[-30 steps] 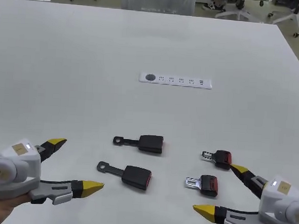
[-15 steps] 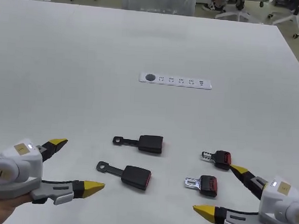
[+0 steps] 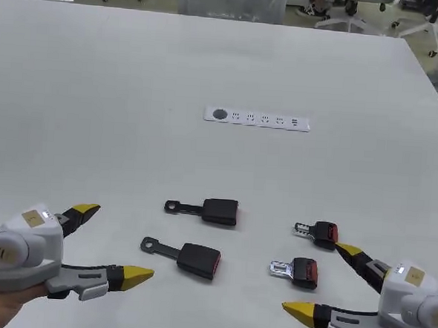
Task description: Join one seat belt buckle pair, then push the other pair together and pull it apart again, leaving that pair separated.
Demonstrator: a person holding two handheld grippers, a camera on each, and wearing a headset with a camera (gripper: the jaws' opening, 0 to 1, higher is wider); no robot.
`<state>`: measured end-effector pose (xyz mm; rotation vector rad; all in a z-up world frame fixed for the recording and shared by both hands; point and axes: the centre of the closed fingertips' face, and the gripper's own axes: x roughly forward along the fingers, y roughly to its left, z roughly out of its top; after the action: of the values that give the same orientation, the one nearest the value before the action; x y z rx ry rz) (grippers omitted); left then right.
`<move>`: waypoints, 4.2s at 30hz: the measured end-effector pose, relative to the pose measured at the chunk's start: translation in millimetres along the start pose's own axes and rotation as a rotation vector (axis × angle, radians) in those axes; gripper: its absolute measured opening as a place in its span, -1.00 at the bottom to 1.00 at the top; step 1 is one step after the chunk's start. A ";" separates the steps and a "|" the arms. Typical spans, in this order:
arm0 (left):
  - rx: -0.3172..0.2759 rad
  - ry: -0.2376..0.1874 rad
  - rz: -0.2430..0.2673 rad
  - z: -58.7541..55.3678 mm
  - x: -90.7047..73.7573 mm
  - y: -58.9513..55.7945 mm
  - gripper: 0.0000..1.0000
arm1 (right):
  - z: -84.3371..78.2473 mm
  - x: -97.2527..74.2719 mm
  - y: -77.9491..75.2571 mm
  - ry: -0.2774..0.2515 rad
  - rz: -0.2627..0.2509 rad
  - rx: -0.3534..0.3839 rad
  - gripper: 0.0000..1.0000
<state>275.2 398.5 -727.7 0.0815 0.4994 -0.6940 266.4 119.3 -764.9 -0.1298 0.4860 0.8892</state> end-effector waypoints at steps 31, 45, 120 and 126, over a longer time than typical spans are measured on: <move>0.049 0.048 -0.068 -4.8 18.1 -15.7 0.97 | -7.9 4.6 -10.8 0.041 0.001 -0.015 0.86; 0.080 0.085 -0.105 -12.8 32.5 -15.0 0.94 | -14.0 8.2 -18.2 0.065 0.021 -0.015 0.75; 0.423 0.360 -0.504 -67.1 131.3 -51.4 0.49 | -66.6 37.4 -33.9 0.316 0.321 -0.151 0.19; 0.490 0.403 -0.548 -75.5 136.0 -54.1 0.27 | -69.6 37.8 -34.6 0.342 0.351 -0.162 0.09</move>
<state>299.1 293.9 -852.7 0.5690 0.7379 -1.3432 288.6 103.1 -846.8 -0.3562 0.7701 1.2600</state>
